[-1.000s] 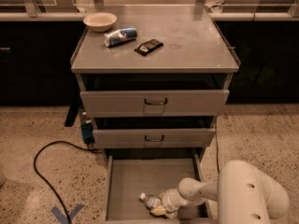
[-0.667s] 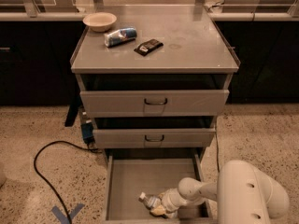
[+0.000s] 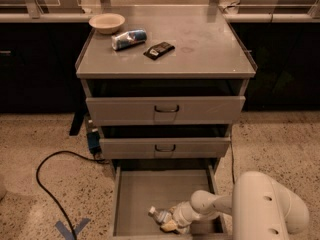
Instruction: Place blue plastic bottle into bottom drawer
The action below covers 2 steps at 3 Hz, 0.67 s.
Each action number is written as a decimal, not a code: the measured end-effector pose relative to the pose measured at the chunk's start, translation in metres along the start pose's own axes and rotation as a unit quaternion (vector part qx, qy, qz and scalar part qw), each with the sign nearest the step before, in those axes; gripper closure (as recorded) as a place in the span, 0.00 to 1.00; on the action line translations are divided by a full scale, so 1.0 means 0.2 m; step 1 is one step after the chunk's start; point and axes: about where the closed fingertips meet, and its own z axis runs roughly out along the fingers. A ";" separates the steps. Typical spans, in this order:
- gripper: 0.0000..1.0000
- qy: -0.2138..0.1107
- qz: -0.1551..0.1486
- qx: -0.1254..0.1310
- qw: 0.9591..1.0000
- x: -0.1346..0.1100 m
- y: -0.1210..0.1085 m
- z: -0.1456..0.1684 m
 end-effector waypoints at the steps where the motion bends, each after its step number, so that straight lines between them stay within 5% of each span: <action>1: 0.12 0.000 0.000 0.000 1.000 0.00 0.00 0.00; 2: 0.00 0.000 0.000 0.000 1.000 0.00 0.00 0.00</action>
Offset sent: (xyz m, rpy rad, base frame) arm 0.0000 0.0000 0.0000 0.0000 0.0000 0.0000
